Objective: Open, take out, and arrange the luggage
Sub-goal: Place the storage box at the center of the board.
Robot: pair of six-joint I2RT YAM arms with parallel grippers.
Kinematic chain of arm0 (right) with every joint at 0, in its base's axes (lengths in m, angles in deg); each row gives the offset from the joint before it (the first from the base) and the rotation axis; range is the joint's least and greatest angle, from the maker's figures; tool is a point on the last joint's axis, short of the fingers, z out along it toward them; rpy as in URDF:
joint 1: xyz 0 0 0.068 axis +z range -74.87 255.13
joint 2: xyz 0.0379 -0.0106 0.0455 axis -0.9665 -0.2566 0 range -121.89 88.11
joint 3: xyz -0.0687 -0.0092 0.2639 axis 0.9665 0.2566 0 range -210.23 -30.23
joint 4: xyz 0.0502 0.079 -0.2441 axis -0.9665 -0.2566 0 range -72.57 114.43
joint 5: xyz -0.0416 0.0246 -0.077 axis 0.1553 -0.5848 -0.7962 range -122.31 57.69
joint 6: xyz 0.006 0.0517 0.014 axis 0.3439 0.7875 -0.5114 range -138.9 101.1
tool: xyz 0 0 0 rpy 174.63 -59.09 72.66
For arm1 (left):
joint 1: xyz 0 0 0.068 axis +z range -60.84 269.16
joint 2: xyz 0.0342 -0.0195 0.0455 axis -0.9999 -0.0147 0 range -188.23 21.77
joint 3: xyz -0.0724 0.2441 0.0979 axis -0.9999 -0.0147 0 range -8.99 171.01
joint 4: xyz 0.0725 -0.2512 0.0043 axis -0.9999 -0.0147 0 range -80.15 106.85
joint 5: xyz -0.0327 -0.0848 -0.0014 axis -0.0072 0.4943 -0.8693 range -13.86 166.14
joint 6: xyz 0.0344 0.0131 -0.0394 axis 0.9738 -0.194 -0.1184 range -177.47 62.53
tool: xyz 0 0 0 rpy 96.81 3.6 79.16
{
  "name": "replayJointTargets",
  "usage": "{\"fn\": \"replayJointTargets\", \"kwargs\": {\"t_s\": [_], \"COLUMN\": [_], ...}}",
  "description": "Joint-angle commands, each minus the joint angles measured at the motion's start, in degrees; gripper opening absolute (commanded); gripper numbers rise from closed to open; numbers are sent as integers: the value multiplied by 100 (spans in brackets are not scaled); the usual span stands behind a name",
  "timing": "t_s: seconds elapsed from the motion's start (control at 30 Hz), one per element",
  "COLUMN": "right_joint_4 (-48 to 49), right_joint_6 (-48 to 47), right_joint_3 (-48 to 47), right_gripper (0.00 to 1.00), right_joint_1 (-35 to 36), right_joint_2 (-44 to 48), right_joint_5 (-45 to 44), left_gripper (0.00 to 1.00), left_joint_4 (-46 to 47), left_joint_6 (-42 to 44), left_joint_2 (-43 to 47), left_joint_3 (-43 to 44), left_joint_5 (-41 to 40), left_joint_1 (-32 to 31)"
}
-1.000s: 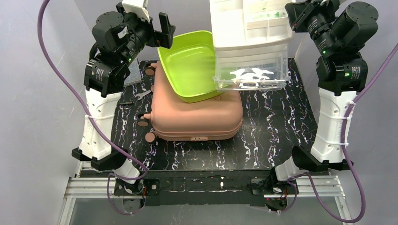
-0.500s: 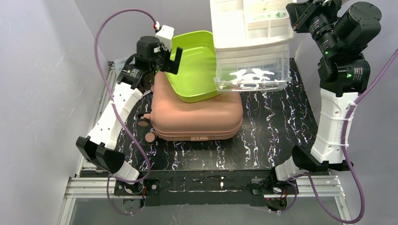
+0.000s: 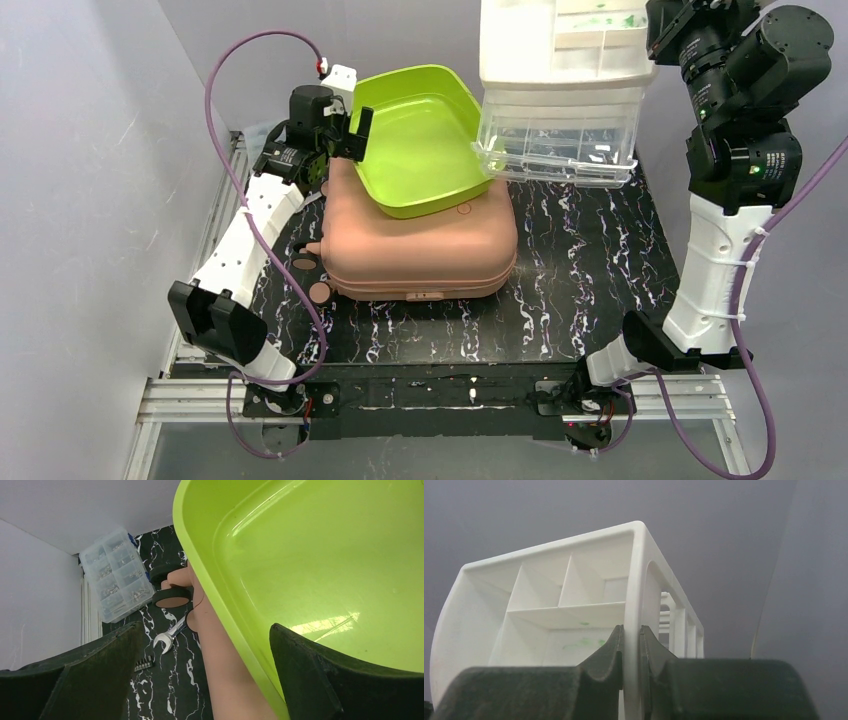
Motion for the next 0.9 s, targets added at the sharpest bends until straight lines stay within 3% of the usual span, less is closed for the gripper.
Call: {"fn": "replayJointTargets", "kwargs": {"t_s": [0.0,0.33,0.87], "right_joint_4": [1141,1386,2275], "right_joint_6": [-187,-533,-1304], "right_joint_3": [-317,408,2413], "right_gripper": [1,1,1], "right_joint_1": [-34,-29,-40], "right_joint_2": [307,318,560], "right_joint_5": [-774,-1271,-2073], "left_gripper": [98,98,98], "left_joint_4": [132,166,213], "left_joint_6": [-83,-203,-404], "left_joint_2": [275,430,785], "left_joint_3": [-82,-152,-359], "left_joint_5": [-63,147,514], "left_joint_1": [182,409,578]}}
